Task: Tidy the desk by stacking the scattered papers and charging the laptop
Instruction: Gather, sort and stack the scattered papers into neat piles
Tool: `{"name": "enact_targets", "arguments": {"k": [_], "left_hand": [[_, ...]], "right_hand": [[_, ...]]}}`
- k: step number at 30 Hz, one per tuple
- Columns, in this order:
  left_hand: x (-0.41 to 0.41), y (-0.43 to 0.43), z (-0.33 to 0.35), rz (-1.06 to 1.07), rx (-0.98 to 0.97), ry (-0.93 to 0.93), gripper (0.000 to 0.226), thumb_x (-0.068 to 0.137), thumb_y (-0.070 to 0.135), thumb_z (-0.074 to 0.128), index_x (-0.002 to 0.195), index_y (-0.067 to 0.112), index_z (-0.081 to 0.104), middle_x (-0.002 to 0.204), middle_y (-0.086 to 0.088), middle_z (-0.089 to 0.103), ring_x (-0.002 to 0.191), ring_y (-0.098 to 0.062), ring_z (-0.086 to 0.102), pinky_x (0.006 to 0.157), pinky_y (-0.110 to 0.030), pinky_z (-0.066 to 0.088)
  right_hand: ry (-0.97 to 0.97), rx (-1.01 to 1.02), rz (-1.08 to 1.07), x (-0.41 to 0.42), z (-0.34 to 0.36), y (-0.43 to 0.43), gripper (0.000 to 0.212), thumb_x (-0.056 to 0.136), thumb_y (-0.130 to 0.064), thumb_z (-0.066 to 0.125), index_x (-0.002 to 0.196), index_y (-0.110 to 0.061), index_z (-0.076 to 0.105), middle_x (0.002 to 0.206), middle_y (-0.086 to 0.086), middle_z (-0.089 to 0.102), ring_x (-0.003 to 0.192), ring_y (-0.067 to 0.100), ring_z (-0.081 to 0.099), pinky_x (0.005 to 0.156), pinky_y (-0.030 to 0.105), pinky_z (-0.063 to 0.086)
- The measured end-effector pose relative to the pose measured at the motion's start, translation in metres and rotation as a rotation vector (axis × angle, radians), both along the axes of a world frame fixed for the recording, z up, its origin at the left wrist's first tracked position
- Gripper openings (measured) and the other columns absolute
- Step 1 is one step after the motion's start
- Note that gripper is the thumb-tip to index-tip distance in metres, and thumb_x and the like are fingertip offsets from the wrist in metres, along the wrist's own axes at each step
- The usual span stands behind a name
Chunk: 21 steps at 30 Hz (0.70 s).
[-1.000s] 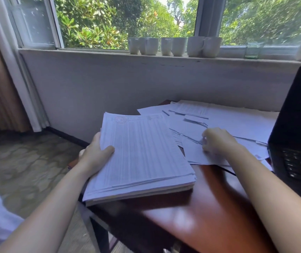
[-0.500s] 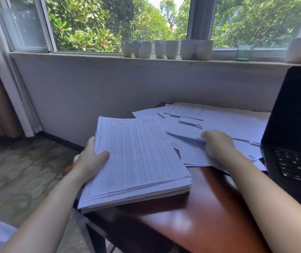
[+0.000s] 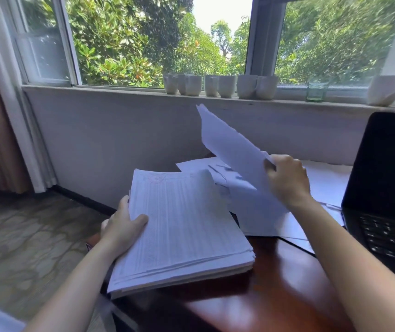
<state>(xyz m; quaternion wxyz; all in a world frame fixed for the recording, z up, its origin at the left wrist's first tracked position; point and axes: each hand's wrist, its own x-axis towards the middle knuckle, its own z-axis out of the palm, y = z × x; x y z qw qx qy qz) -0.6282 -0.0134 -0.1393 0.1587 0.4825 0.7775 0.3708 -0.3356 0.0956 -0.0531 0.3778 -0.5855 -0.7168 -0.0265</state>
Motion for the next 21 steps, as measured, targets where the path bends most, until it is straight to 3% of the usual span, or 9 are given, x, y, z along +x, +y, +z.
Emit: {"name": "enact_targets", "arguments": {"k": [3,6,8,11,13,16,18,20,21], "left_hand": [[0.001,-0.002,0.001,0.000,-0.006,-0.014,0.077,0.062,0.046,0.038,0.136,0.025,0.032,0.115,0.007,0.059,0.111,-0.025,0.054,0.101,-0.035,0.032],[0.000,-0.003,0.002,0.010,-0.029,-0.021,0.077,0.062,0.046,0.038,0.136,0.026,0.033,0.119,0.005,0.060,0.112,-0.026,0.054,0.102,-0.036,0.033],[0.000,-0.002,0.001,0.015,-0.027,-0.039,0.075,0.065,0.047,0.037,0.136,0.026,0.034,0.122,0.004,0.060,0.114,-0.027,0.053,0.103,-0.037,0.032],[0.002,-0.002,0.001,0.016,0.007,-0.046,0.068,0.080,0.055,0.032,0.141,0.025,0.035,0.132,0.001,0.056,0.124,-0.027,0.048,0.106,-0.037,0.029],[0.001,-0.003,0.001,-0.013,0.029,-0.068,0.082,0.071,0.067,0.022,0.141,0.027,0.037,0.138,0.003,0.051,0.130,-0.025,0.043,0.108,-0.038,0.026],[-0.007,-0.001,0.002,0.061,0.071,-0.411,0.107,0.061,0.095,0.015,0.135,0.025,0.050,0.138,-0.003,0.053,0.132,-0.029,0.043,0.112,-0.047,0.027],[-0.012,0.003,0.003,0.000,0.069,-0.631,0.094,0.074,0.090,0.021,0.117,0.016,0.060,0.119,-0.017,0.064,0.122,-0.030,0.053,0.108,-0.050,0.034],[-0.011,0.001,0.007,-0.038,0.058,-0.604,0.077,0.089,0.075,0.022,0.092,0.006,0.058,0.091,-0.017,0.068,0.102,-0.030,0.064,0.095,-0.041,0.042],[-0.011,0.003,0.006,-0.030,0.018,-0.599,0.077,0.083,0.079,0.031,0.094,0.006,0.055,0.098,-0.017,0.068,0.106,-0.036,0.061,0.094,-0.039,0.041]], "right_hand": [[0.262,0.004,0.204,-0.011,0.023,-0.011,0.034,0.092,-0.019,0.049,0.061,-0.005,0.044,0.058,0.008,0.039,0.063,0.023,0.036,0.053,0.035,0.027],[0.605,-0.109,0.406,-0.021,0.040,-0.020,0.029,0.079,-0.025,0.049,0.068,0.002,0.053,0.064,0.008,0.042,0.065,0.016,0.037,0.055,0.029,0.028],[0.737,-0.263,0.506,-0.022,0.045,-0.024,0.018,0.087,-0.012,0.049,0.080,0.003,0.057,0.072,0.010,0.048,0.066,0.018,0.044,0.058,0.029,0.032],[0.697,-0.474,0.582,-0.021,0.041,-0.033,0.027,0.090,0.009,0.039,0.086,-0.007,0.060,0.075,0.010,0.057,0.052,0.015,0.054,0.052,0.023,0.042],[0.677,-0.574,0.582,-0.022,0.027,-0.038,0.034,0.087,0.014,0.036,0.086,-0.009,0.061,0.072,0.008,0.060,0.047,0.010,0.057,0.049,0.019,0.046],[0.630,-0.683,0.562,-0.025,-0.004,-0.044,0.037,0.084,0.015,0.037,0.098,-0.009,0.062,0.083,0.012,0.065,0.060,0.018,0.063,0.062,0.027,0.050],[0.589,-0.747,0.568,-0.028,-0.023,-0.052,0.043,0.084,0.014,0.037,0.105,-0.015,0.061,0.088,0.007,0.068,0.065,0.017,0.066,0.060,0.023,0.051],[0.545,-0.786,0.577,-0.034,-0.038,-0.061,0.045,0.085,0.010,0.039,0.109,-0.021,0.059,0.088,0.001,0.069,0.065,0.011,0.068,0.056,0.019,0.049],[0.505,-0.770,0.577,-0.037,-0.044,-0.062,0.045,0.084,0.007,0.040,0.113,-0.023,0.058,0.093,0.001,0.069,0.073,0.012,0.068,0.060,0.021,0.049]]}}
